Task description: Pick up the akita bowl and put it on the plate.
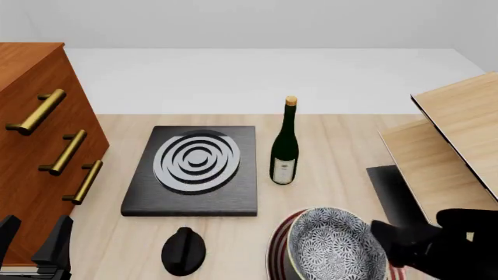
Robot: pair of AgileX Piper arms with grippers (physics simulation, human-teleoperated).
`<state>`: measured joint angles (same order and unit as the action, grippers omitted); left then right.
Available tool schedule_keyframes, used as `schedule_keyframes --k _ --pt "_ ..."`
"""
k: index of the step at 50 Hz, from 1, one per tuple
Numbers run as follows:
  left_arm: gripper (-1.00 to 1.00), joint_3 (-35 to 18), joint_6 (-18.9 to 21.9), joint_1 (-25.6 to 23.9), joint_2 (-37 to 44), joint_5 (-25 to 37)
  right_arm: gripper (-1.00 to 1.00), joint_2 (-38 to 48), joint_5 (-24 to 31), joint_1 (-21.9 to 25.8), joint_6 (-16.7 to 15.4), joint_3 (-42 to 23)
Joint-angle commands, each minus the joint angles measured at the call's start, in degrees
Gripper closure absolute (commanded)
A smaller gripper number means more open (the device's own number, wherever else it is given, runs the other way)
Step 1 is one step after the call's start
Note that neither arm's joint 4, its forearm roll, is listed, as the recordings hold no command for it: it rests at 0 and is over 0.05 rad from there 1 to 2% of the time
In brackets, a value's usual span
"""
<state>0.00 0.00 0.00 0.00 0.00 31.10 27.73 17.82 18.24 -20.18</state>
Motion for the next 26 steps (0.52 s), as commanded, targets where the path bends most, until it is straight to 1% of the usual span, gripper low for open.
schedule_keyframes --k 1,2,5,6,15,26 --pt "-1.0 0.0 0.0 0.0 0.0 0.0 -1.0 -1.5 5.3 -0.5 -4.8 -6.1" --pt "-1.0 0.0 0.0 0.0 0.0 0.0 -1.0 -1.5 5.2 -1.3 -5.5 -6.7" --pt "-1.0 0.0 0.0 0.0 0.0 0.0 -1.0 -2.1 6.3 -0.9 -5.9 -7.6" --pt "-1.0 0.0 0.0 0.0 0.0 0.0 -1.0 -2.3 6.6 -1.2 -6.8 -8.1" --pt "-1.0 0.0 0.0 0.0 0.0 0.0 -1.0 -4.7 8.1 -0.2 -6.4 -8.3" --pt "-1.0 0.0 0.0 0.0 0.0 0.0 -1.0 -7.8 11.4 -0.8 -7.7 -9.2"
